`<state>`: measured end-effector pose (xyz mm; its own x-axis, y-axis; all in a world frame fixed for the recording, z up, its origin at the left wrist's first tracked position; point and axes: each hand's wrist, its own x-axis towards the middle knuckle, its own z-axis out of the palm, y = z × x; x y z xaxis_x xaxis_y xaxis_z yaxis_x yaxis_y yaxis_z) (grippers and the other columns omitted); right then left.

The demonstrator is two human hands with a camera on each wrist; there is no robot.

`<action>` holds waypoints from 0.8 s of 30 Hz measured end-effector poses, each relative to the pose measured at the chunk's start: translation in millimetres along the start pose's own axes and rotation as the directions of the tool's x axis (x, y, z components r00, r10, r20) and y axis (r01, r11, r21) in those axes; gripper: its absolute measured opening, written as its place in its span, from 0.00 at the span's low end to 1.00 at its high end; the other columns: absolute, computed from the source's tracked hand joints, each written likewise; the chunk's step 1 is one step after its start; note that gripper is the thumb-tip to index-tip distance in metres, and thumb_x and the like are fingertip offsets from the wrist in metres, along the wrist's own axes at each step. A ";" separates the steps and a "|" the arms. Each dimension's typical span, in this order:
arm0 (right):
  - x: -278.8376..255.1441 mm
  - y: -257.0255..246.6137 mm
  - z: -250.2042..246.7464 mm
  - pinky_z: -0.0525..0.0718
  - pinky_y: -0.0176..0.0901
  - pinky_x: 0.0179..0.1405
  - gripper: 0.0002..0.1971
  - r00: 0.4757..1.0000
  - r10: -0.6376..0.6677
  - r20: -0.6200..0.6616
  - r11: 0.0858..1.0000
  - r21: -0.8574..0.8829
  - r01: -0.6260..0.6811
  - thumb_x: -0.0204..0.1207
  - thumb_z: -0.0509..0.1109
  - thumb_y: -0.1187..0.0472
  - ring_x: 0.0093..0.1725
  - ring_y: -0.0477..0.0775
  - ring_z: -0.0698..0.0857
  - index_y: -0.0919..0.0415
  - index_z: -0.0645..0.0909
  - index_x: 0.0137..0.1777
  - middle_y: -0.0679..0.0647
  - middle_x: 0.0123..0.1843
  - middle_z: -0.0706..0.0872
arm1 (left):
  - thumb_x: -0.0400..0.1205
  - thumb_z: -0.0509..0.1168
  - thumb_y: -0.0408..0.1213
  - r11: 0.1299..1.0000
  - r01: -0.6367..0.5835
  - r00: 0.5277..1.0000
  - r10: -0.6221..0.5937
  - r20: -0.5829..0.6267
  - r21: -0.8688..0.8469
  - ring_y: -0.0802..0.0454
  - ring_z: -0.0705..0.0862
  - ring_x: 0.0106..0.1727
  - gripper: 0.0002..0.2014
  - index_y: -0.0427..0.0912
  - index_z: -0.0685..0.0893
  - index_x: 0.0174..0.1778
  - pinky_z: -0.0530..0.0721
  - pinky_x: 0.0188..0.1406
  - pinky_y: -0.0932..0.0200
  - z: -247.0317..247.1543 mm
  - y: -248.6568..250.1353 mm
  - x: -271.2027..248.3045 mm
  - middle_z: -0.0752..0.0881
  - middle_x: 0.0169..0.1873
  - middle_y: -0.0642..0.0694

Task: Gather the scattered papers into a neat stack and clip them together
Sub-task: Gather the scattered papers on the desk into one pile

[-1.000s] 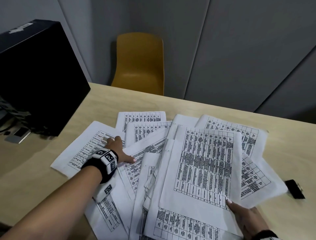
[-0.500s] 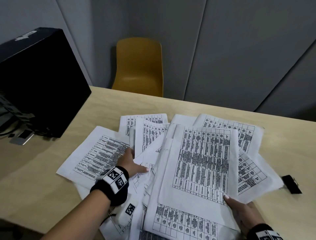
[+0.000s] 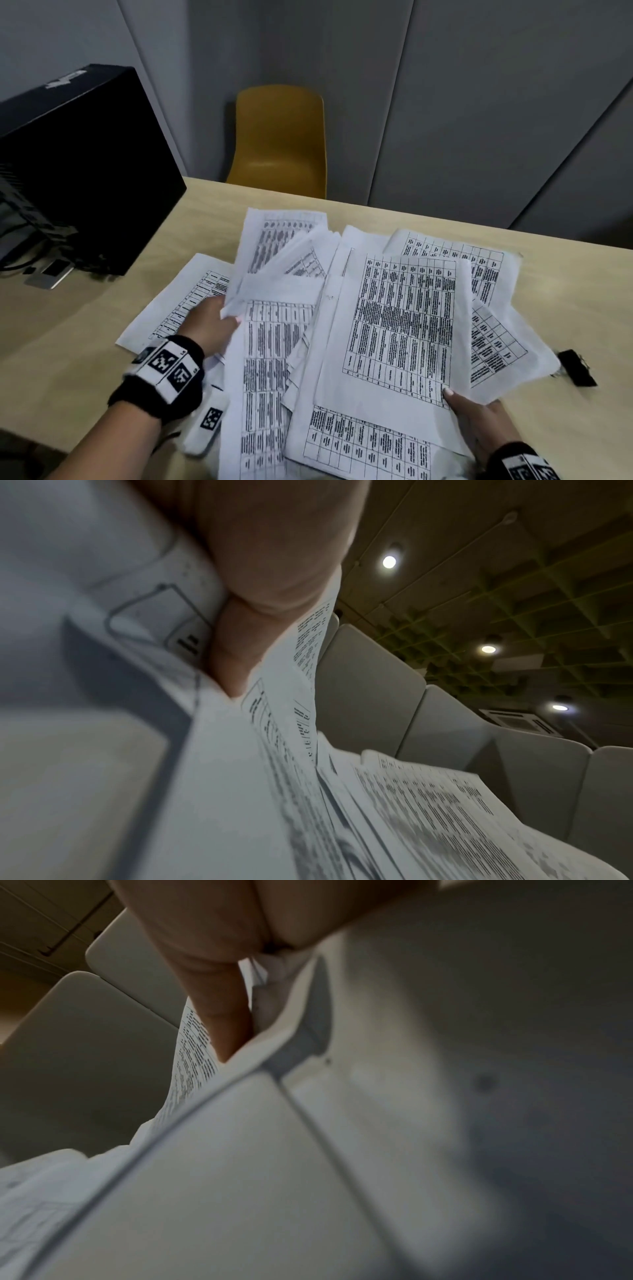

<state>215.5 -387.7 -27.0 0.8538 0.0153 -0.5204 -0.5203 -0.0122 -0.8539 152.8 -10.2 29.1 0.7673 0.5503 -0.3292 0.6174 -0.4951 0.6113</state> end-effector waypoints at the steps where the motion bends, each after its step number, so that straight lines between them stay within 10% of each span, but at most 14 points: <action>1: -0.4 -0.1 0.3 0.78 0.29 0.14 0.13 1.000 -0.001 -0.012 1.000 -0.016 0.001 0.66 0.72 0.76 0.15 0.45 0.82 0.87 0.77 0.47 0.51 0.16 0.85 | 0.79 0.63 0.33 1.000 -0.024 0.998 0.023 -0.053 -0.017 0.41 0.84 0.53 0.14 0.36 0.82 0.60 0.80 0.53 0.53 -9.8 2.1 -1.9 0.87 0.54 0.37; 5: 1.6 1.2 -1.5 0.76 0.28 0.15 0.08 0.999 0.000 -0.054 1.000 -0.020 -0.001 0.72 0.69 0.76 0.15 0.44 0.81 0.84 0.80 0.47 0.50 0.18 0.85 | 0.80 0.62 0.31 0.993 -0.102 0.962 0.083 -0.259 -0.060 0.42 0.82 0.48 0.12 0.33 0.83 0.58 0.75 0.48 0.55 -45.4 18.5 -13.2 0.86 0.48 0.38; 11: 1.4 5.4 4.4 0.83 0.58 0.54 0.41 0.999 0.042 -0.010 0.997 0.065 -0.042 0.44 0.87 0.57 0.42 0.63 0.86 0.78 0.79 0.56 0.67 0.43 0.88 | 0.80 0.63 0.32 0.973 -0.223 0.845 0.223 -0.486 0.059 0.34 0.83 0.44 0.10 0.30 0.84 0.51 0.74 0.42 0.52 -93.8 45.1 -28.8 0.86 0.42 0.32; 14: 0.5 -2.9 -0.1 0.82 0.34 0.23 0.20 0.999 0.051 0.008 0.999 -0.004 -0.051 0.64 0.76 0.72 0.35 0.58 0.81 0.82 0.76 0.53 0.63 0.37 0.84 | 0.77 0.66 0.37 0.959 -0.283 0.788 0.228 -0.572 -0.008 0.33 0.85 0.49 0.11 0.35 0.85 0.50 0.82 0.49 0.47 -107.8 57.4 -34.2 0.88 0.46 0.32; 16: -0.8 -6.0 -3.1 0.77 0.36 0.17 0.10 0.998 0.065 0.000 0.996 -0.065 -0.065 0.72 0.70 0.74 0.34 0.57 0.79 0.78 0.77 0.52 0.62 0.36 0.83 | 0.76 0.67 0.39 0.956 -0.287 0.808 0.210 -0.551 -0.057 0.33 0.85 0.51 0.12 0.35 0.85 0.50 0.82 0.55 0.43 -106.8 62.1 -35.1 0.88 0.48 0.33; 20: 10.7 9.6 -5.9 0.80 0.51 0.46 0.16 0.997 0.051 -0.049 0.983 -0.172 -0.059 0.69 0.74 0.69 0.42 0.61 0.82 0.81 0.79 0.52 0.70 0.47 0.86 | 0.69 0.67 0.45 0.935 -0.301 0.888 0.202 -0.412 -0.189 0.39 0.86 0.51 0.20 0.34 0.86 0.50 0.82 0.56 0.45 -81.7 73.3 -35.5 0.88 0.46 0.36; 24: 14.3 13.4 -7.3 0.79 0.55 0.55 0.24 0.998 0.056 -0.040 0.977 -0.202 -0.063 0.65 0.79 0.62 0.45 0.63 0.83 0.78 0.79 0.54 0.64 0.43 0.86 | 0.79 0.65 0.34 0.962 -0.172 0.973 0.133 -0.188 -0.213 0.45 0.84 0.39 0.05 0.43 0.82 0.38 0.73 0.30 0.64 -28.2 72.5 -31.0 0.83 0.32 0.49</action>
<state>220.8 -395.0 -45.9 0.8231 -0.0257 -0.5673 -0.5587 -0.2153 -0.8009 168.9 -44.2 103.9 0.7959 0.5964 -0.1037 0.4246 -0.4278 0.7980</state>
